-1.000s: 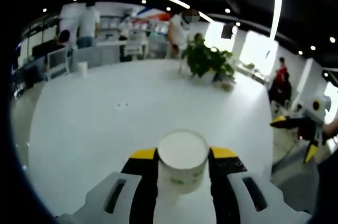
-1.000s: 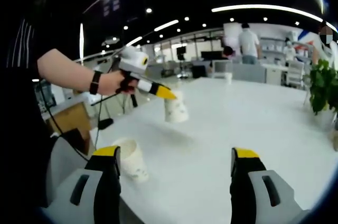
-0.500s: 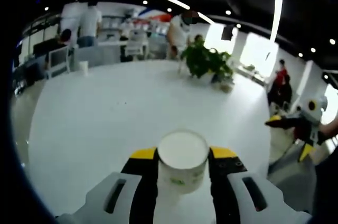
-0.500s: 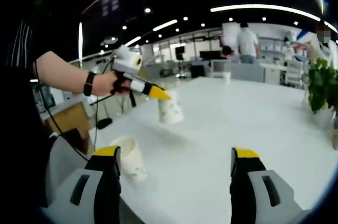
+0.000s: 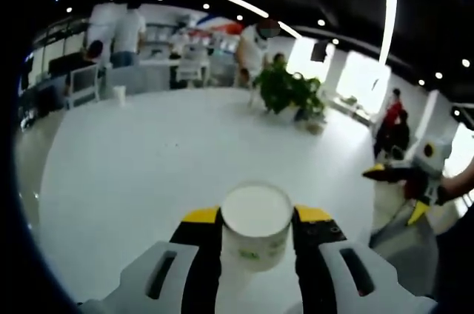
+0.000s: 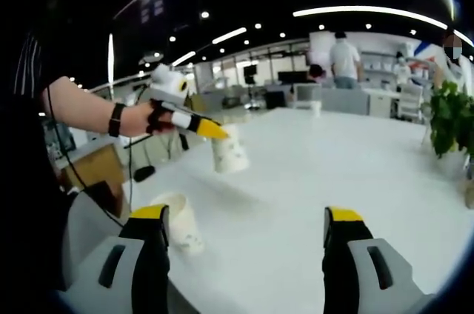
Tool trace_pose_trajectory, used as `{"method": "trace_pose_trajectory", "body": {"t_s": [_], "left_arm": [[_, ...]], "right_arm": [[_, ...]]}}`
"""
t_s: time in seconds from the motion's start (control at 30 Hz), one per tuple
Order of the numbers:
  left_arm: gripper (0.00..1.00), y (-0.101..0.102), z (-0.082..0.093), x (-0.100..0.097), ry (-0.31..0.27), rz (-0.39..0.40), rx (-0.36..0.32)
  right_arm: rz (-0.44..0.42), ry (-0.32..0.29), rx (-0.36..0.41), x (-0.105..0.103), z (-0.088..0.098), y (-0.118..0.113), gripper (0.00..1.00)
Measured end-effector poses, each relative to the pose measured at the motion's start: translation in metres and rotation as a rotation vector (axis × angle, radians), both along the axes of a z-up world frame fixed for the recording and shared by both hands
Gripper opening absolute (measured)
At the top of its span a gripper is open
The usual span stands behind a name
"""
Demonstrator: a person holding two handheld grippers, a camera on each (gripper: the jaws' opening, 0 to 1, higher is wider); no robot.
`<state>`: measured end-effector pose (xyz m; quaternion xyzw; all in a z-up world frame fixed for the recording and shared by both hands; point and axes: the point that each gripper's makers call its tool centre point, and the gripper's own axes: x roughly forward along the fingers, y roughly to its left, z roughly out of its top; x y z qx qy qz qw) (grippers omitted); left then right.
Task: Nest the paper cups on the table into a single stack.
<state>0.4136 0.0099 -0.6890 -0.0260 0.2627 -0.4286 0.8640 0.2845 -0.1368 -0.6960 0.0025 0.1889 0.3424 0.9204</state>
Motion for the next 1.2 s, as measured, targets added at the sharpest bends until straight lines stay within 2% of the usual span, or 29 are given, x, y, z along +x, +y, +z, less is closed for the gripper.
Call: {"method": "trace_pose_trajectory", "body": {"t_s": [0.47,0.6,1.03,1.2], "left_arm": [[0.36,-0.003,0.019,-0.014,-0.033,0.002,-0.037],[0.36,-0.005,0.017,-0.019,-0.021,-0.001,-0.043],[0.36,-0.019,0.028,-0.032,-0.015,-0.007,-0.094],[0.36,-0.022,0.029,-0.038,-0.016,-0.015,-0.089]], "right_arm": [[0.030,-0.010,0.015,0.004,0.003,0.017,0.84],[0.038,-0.012,0.029,0.008,0.004,0.024,0.84],[0.065,0.008,0.094,0.028,0.002,0.058,0.80],[0.089,0.025,0.117,0.029,-0.001,0.074,0.80]]}}
